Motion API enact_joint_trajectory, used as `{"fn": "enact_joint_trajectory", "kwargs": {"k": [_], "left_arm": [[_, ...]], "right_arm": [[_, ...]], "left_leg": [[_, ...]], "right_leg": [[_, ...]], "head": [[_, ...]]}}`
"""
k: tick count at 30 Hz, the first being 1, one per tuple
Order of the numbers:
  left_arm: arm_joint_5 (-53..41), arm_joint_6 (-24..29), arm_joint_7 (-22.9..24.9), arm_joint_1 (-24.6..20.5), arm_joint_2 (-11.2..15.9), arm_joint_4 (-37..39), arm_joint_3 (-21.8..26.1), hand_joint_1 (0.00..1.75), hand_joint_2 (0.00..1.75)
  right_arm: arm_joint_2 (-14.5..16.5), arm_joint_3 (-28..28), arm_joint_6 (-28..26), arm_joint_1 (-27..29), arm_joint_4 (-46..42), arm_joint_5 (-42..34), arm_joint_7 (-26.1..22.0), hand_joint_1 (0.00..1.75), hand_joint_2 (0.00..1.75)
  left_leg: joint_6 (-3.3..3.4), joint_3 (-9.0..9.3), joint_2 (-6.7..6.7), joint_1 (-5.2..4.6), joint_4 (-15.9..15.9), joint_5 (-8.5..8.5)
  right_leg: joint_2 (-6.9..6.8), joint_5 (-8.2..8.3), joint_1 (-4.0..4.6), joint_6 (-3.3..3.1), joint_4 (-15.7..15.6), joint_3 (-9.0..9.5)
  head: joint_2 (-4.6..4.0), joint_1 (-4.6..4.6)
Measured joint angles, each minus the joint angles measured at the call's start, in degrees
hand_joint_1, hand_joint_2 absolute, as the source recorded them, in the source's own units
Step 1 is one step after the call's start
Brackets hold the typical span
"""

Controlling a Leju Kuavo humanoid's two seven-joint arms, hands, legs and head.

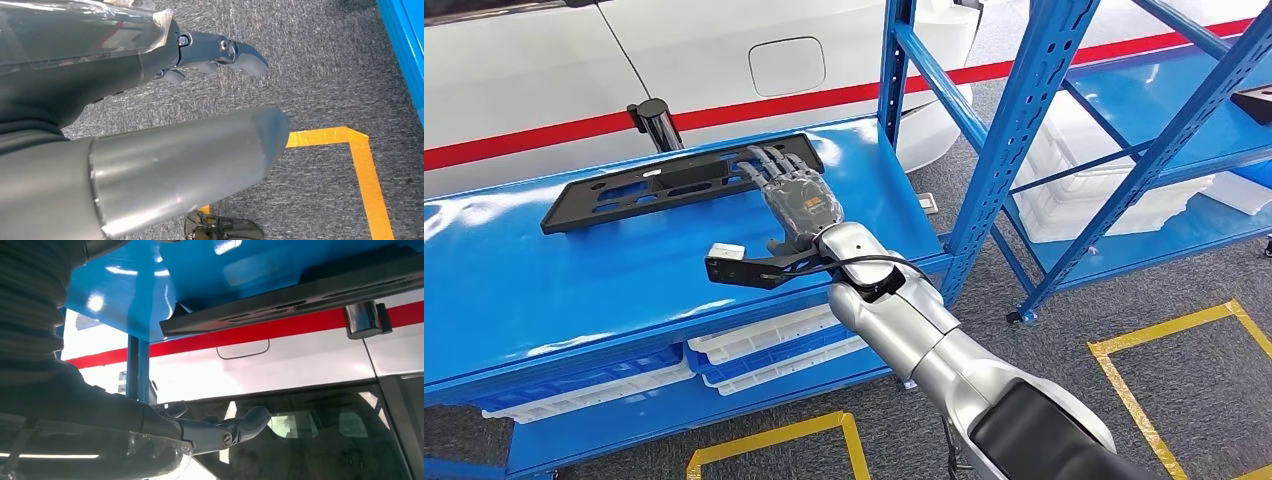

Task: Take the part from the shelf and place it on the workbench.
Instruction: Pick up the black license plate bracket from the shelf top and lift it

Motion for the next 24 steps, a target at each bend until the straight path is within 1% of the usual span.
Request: {"fn": "enact_joint_trajectory", "kwargs": {"k": [3,7,9,11,12,13,15,16,17,18,19,20,21,22,24], "left_arm": [[0.9,0.0,-0.8,0.0,0.0,0.0,0.0,0.0,0.0],[1.9,0.0,-2.2,0.0,0.0,0.0,0.3,0.0,0.0],[2.4,0.0,-2.7,0.0,0.0,0.0,0.6,0.0,0.0],[2.7,0.0,-3.1,0.0,-0.2,0.0,0.9,0.0,0.0],[2.7,0.0,-3.2,0.0,-0.2,0.0,1.0,0.0,0.0],[2.7,0.0,-3.3,0.0,-0.3,0.0,1.1,0.0,0.0],[2.7,0.0,-3.4,0.0,-0.4,0.0,1.3,0.0,0.0],[2.7,-0.1,-3.4,0.1,-0.5,0.0,1.4,0.0,0.0],[2.7,-0.1,-3.4,0.1,-0.5,0.0,1.5,0.0,0.0],[2.7,-0.1,-3.4,0.1,-0.6,0.0,1.5,0.0,0.0],[2.8,-0.1,-3.4,0.1,-0.6,0.0,1.5,0.0,0.0],[2.8,-0.1,-3.5,0.2,-0.6,0.0,1.6,0.0,0.0],[2.9,-0.1,-3.7,0.1,-0.6,0.0,1.6,0.0,0.0],[3.0,-0.1,-3.9,0.1,-0.6,0.0,1.7,0.0,0.0],[3.1,-0.1,-4.1,0.1,-0.6,0.0,1.7,0.0,0.0]], "right_arm": [[0.3,0.0,0.3,0.0,0.0,0.5,0.0,0.0,1.75],[1.3,-0.1,1.5,0.1,-0.2,1.7,0.0,0.0,1.75],[1.7,-0.2,2.0,0.0,-0.4,2.1,0.0,0.0,1.75],[2.0,-0.3,2.3,0.0,-0.8,2.3,0.0,0.0,1.75],[2.1,-0.4,2.4,-0.1,-0.9,2.4,0.0,0.0,1.75],[2.1,-0.5,2.4,-0.2,-1.0,2.5,0.0,0.0,1.75],[2.1,-0.5,2.5,-0.3,-1.1,2.5,0.1,0.0,1.75],[2.0,-0.6,2.5,-0.1,-1.1,2.5,0.1,0.0,1.75],[2.0,-0.6,2.5,0.0,-1.1,2.5,0.1,0.0,1.75],[1.9,-0.6,2.5,0.0,-1.1,2.5,0.1,0.0,1.75],[1.9,-0.6,2.5,0.1,-1.1,2.5,0.1,0.0,1.75],[1.9,-0.7,2.5,0.1,-1.2,2.5,0.1,0.0,1.75],[1.8,-0.8,2.6,0.0,-1.2,2.5,0.1,0.0,1.75],[1.8,-1.0,2.6,0.0,-1.3,2.5,0.1,0.0,1.75],[1.6,-1.5,2.7,0.0,-1.4,2.4,0.1,0.0,1.75]], "left_leg": [[0.17,-0.06,0.0,-0.04,0.2,-0.13],[0.81,-0.14,0.01,-0.2,0.4,-0.51],[1.37,-0.04,0.0,-0.27,-0.2,-0.63],[2.06,1.06,0.02,-0.02,-1.2,-0.57],[2.3,1.79,0.03,0.13,-1.4,-0.48],[2.39,2.35,0.06,0.25,-1.6,-0.42],[2.29,2.75,0.0,0.29,-1.6,-0.53],[2.12,2.92,-0.07,0.35,-1.5,-0.7],[1.84,3.17,-0.16,0.47,-1.5,-0.96],[1.48,3.55,-0.26,0.68,-1.5,-1.32],[1.04,4.06,-0.34,0.93,-1.4,-1.8],[0.55,4.6,-0.4,1.13,-1.3,-2.33],[0.06,5.01,-0.45,1.27,-1.2,-2.84],[-0.43,5.2,-0.46,1.27,-1.2,-3.31],[-1.18,5.55,-0.36,1.24,-1.1,-3.84]], "right_leg": [[0.0,0.01,-0.19,0.04,-0.1,0.02],[0.01,0.02,-0.42,0.14,-0.3,0.17],[0.0,0.5,-0.24,0.65,0.3,0.46],[-0.03,0.26,0.01,1.21,1.8,0.05],[-0.05,-0.61,-0.03,1.28,3.3,-0.73],[-0.06,-2.01,-0.13,1.26,5.9,-2.14],[-0.06,-4.8,-0.46,1.38,13.0,-5.78],[-0.08,-5.55,-0.64,1.53,15.4,-7.26],[-0.1,-5.4,-0.84,1.88,15.8,-7.81],[-0.14,-4.23,-1.09,2.5,13.8,-7.1],[-0.24,-2.25,-1.41,3.34,9.8,-5.37],[-0.32,-0.64,-1.56,3.99,5.8,-3.59],[-0.44,0.07,-1.55,3.97,2.6,-2.18],[-0.57,0.35,-1.38,3.38,0.8,-1.22],[-0.66,-0.47,-1.01,1.28,0.5,-0.71]], "head": [[0.0,0.01],[0.0,0.01],[0.0,0.01],[0.0,0.04],[0.0,0.09],[0.0,0.12],[0.0,0.17],[0.0,0.17],[0.0,0.16],[0.0,0.16],[0.0,0.16],[0.0,0.19],[0.0,0.22],[0.0,0.23],[0.01,0.15]]}}
